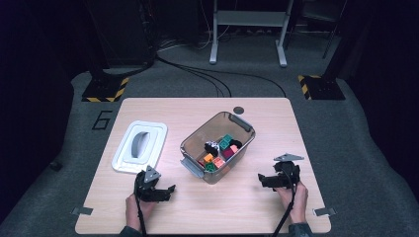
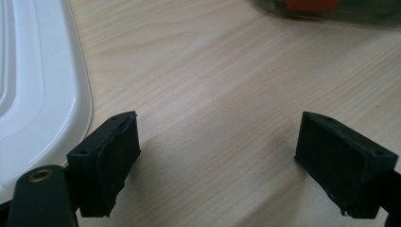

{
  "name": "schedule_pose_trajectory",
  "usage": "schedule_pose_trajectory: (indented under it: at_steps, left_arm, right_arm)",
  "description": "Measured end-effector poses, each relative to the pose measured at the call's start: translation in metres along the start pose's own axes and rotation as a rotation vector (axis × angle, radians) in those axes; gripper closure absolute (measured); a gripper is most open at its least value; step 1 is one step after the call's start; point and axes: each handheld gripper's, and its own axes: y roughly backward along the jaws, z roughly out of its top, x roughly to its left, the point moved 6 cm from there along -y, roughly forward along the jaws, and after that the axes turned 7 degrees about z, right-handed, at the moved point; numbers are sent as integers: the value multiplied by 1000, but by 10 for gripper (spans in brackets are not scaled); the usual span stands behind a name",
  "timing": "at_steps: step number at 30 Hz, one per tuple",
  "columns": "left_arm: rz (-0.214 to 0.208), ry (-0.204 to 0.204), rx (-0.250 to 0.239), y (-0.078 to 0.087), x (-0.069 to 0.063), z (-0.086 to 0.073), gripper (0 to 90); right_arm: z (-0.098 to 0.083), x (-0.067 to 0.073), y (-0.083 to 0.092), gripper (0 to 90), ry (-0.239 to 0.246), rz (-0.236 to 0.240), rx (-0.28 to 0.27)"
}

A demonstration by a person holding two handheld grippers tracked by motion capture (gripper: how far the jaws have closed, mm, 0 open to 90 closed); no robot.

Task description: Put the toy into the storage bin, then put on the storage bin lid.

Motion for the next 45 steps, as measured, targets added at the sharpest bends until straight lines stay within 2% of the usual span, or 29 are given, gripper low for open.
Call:
schedule_pose_trajectory:
  at_steps: [3, 4, 5, 9, 13, 14, 17, 18, 19, 21, 22, 26, 34, 36, 39, 40, 42, 45]
  left_arm:
    - [2, -2, -2, 0, 0, 0, 142]
    - [5, -5, 0, 1, 0, 0, 144]
    - [8, -2, -4, 1, 0, 0, 149]
    - [17, -11, 0, 2, 1, 0, 151]
    - [11, -13, 2, 2, 3, 0, 148]
    - [10, 3, -5, 2, 4, 1, 146]
    - [7, 13, -10, 5, 8, 5, 142]
    - [4, 22, -20, 6, 9, 8, 140]
    - [-7, 23, -8, 8, 12, 10, 139]
    - [-14, 30, -5, 9, 17, 15, 133]
    - [-12, 54, -16, 9, 19, 19, 125]
    - [-12, 60, -14, 11, 31, 28, 114]
    - [14, 72, -10, 10, 55, 38, 80]
    - [25, 87, -20, 8, 61, 40, 74]
    - [20, 112, 6, 6, 71, 42, 53]
    - [30, 120, -7, 4, 75, 44, 47]
    - [46, 110, 0, 3, 81, 45, 42]
    - [35, 118, 14, 0, 89, 49, 26]
  right_arm:
    - [-8, -8, -6, 0, -14, -18, 0]
    - [-10, -11, -6, 0, -3, -22, -2]
    - [-12, -12, -7, 0, -22, -32, -11]
    - [-17, -19, -10, 0, -32, -29, -18]
    - [-19, -23, -12, 0, -26, -40, -26]
    - [-19, -25, -12, 0, -17, -44, -28]
    - [-19, -26, -14, 0, 5, -78, -29]
    - [-20, -26, -14, 0, 6, -74, -37]
    - [-20, -26, -14, 0, 19, -73, -37]
    - [-21, -26, -14, 0, 12, -73, -53]
    - [-21, -25, -13, 0, 8, -74, -54]
    - [-21, -26, -14, 0, 14, -72, -54]
    - [-21, -26, -14, 0, 16, -69, -53]
    - [-21, -26, -14, 0, 16, -68, -53]
    - [-20, -26, -15, 0, 16, -65, -54]
    - [-20, -26, -15, 0, 17, -65, -54]
    - [-20, -26, -15, 0, 16, -64, -54]
    - [-20, -26, -15, 0, 16, -65, -54]
